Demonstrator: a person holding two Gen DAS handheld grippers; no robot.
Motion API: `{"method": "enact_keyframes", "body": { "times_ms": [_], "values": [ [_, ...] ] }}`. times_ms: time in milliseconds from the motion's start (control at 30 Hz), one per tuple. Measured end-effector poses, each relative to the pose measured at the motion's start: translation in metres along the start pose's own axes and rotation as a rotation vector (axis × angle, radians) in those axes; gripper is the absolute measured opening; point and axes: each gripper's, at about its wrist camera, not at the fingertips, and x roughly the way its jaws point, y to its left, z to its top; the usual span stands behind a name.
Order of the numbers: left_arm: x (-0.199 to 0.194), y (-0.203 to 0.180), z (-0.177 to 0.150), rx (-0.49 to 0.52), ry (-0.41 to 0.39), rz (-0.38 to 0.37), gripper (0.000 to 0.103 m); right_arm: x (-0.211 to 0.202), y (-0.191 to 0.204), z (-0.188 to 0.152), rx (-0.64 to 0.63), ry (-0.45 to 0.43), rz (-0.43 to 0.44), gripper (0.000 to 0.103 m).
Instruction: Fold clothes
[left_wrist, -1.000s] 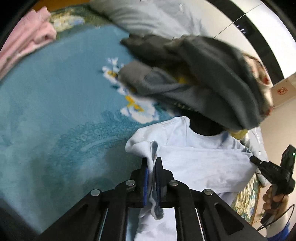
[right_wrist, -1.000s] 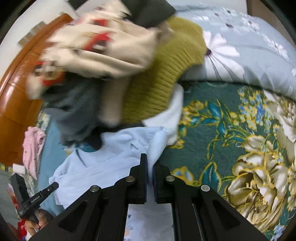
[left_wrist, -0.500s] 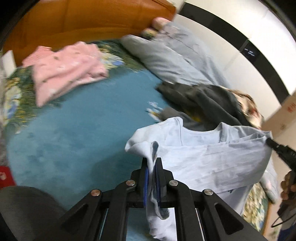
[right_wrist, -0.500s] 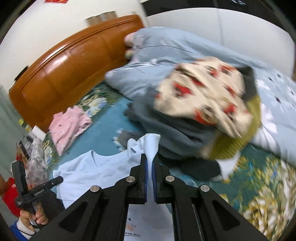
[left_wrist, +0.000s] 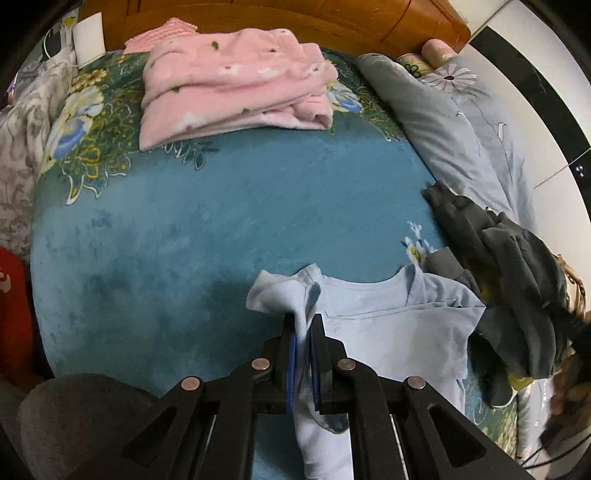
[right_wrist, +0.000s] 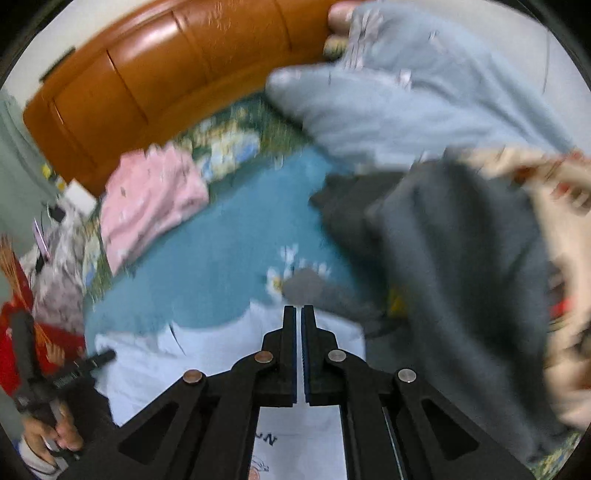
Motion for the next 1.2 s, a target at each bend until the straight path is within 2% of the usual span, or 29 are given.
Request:
{"method": "enact_keyframes", "body": {
  "times_ms": [133,200,267,500,533,567,600,633,733,800,867,967,1000,1067,1200],
  "values": [
    [0.006,0.001,-0.001,-0.006,0.016,-0.012,0.007,0.047,-0.016,-0.030,0.024,0.141,-0.043,0.009],
    [0.007,0.000,-0.002,-0.003,0.023,-0.019,0.007,0.060,-0.028,-0.040,0.054,0.182,-0.052,0.031],
    [0.008,0.000,-0.002,-0.013,0.026,-0.022,0.007,0.074,-0.040,-0.051,0.085,0.222,-0.060,0.035],
    [0.011,0.007,-0.002,-0.073,0.031,-0.028,0.007,0.098,-0.053,-0.045,0.171,0.160,-0.088,0.037],
    [0.011,0.007,-0.003,-0.073,0.030,-0.027,0.007,0.102,-0.051,-0.044,0.179,0.164,-0.080,0.037],
    [0.011,0.006,-0.003,-0.071,0.029,-0.025,0.007,0.105,-0.049,-0.043,0.187,0.168,-0.073,0.030],
    [0.010,0.006,-0.003,-0.069,0.028,-0.024,0.007,0.107,-0.046,-0.044,0.182,0.176,-0.081,0.012],
    [0.010,0.006,-0.004,-0.068,0.027,-0.025,0.007,0.108,-0.038,-0.045,0.162,0.187,-0.092,0.008],
    [0.008,0.007,-0.004,-0.072,0.029,-0.031,0.007,0.100,-0.020,-0.043,0.098,0.178,-0.125,0.006],
    [0.003,0.007,-0.004,-0.072,0.016,-0.041,0.007,0.076,-0.005,-0.028,0.055,0.101,-0.137,0.005],
    [-0.011,0.007,-0.007,-0.062,-0.051,-0.041,0.007,0.052,0.010,-0.014,0.011,0.022,-0.148,0.005],
    [-0.027,0.009,-0.006,-0.064,-0.149,-0.009,0.007,0.004,0.043,0.013,-0.124,-0.191,-0.126,0.002],
    [-0.029,0.011,-0.005,-0.075,-0.168,0.015,0.007,-0.001,0.049,0.020,-0.152,-0.227,-0.129,0.002],
    [-0.015,0.020,0.003,-0.128,-0.114,0.065,0.007,0.012,0.053,0.038,-0.171,-0.228,-0.158,0.002],
    [0.021,0.042,0.015,-0.258,0.034,0.140,0.007,0.087,0.039,0.049,-0.108,-0.040,-0.220,0.002]
  ]
}}
